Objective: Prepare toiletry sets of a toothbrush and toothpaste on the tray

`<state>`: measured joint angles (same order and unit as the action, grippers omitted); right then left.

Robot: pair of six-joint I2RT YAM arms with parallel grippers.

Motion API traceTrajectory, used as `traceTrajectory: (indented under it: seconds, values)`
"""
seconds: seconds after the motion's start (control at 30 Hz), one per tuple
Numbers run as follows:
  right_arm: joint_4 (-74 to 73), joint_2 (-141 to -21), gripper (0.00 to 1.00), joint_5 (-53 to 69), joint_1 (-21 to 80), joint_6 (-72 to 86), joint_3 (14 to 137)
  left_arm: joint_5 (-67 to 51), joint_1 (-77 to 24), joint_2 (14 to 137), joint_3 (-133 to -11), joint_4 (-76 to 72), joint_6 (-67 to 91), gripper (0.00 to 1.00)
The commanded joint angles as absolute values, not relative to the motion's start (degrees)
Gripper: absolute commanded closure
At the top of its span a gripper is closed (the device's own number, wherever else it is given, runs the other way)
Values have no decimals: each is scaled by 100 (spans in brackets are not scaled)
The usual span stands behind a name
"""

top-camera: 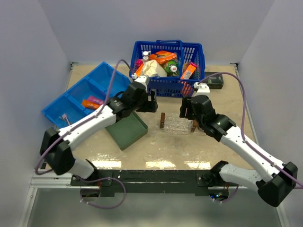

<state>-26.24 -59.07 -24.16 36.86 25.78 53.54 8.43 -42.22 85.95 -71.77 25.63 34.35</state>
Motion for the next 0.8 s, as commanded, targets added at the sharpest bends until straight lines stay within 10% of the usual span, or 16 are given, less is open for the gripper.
traceTrajectory:
  seconds: [0.0, 0.77]
  values:
    - [-2505, -6152, 36, -1820, 3770, 3330, 5309, 441, -3614, 7439, -6480, 1056, 2551, 15]
    - [-2294, -8428, 51, -2180, 3911, 3718, 5924, 2065, -3059, 6152, -5326, 369, 650, 7]
